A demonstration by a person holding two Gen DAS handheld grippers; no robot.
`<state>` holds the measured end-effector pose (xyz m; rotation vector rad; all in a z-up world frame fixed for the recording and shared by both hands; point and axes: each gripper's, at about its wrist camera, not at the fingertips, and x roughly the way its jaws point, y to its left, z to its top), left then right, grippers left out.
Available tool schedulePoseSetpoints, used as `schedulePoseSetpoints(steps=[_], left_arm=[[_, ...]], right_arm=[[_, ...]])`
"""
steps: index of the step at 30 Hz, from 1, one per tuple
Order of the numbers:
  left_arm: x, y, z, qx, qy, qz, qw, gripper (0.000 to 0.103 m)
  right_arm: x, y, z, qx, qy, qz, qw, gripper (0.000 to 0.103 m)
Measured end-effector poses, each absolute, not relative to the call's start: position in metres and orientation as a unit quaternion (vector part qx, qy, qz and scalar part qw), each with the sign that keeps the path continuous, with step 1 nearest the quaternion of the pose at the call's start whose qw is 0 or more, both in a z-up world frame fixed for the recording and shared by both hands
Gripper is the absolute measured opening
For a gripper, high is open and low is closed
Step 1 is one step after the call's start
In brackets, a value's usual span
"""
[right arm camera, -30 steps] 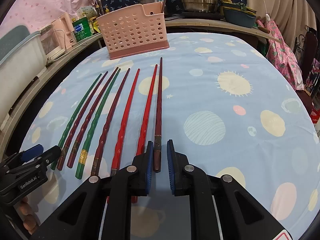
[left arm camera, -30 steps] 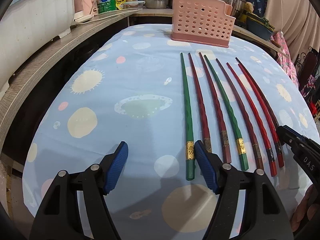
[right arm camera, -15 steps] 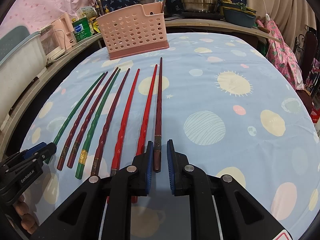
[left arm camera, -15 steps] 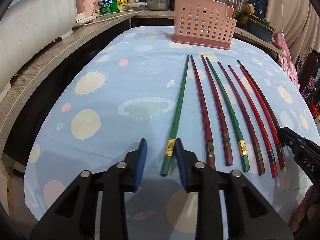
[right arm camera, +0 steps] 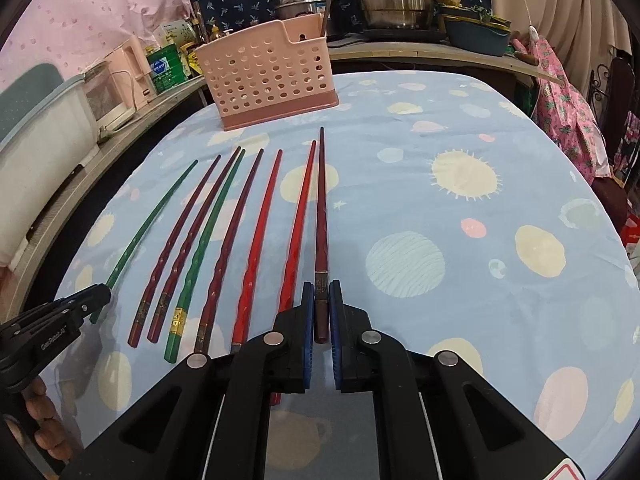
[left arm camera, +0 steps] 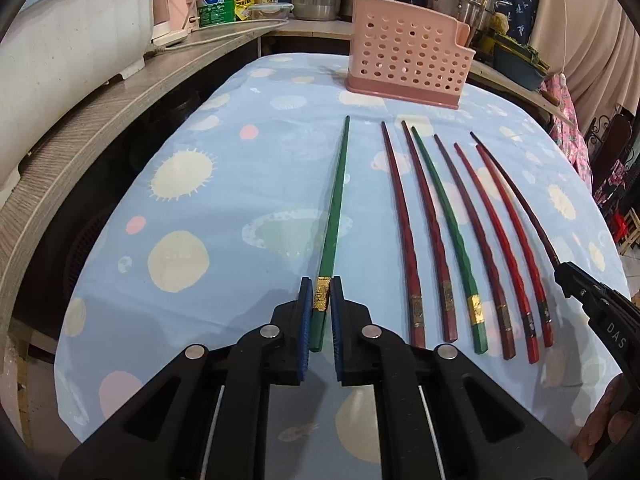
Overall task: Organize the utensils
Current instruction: 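Grasp a green chopstick with the left gripper while the right gripper grasps a dark red one, then lift both chopsticks and carry them above the pink basket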
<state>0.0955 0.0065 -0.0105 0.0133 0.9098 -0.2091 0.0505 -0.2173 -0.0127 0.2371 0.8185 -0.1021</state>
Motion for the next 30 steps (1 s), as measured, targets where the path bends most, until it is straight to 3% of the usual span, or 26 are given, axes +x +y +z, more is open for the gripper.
schedulePoseSetpoints(steps=[30], left_arm=[[0.183, -0.020, 0.152, -0.032, 0.307, -0.118, 0.944, 0.006]], right_arm=[[0.108, -0.264, 0.134, 0.149, 0.241, -0.039, 0.958, 0.008]])
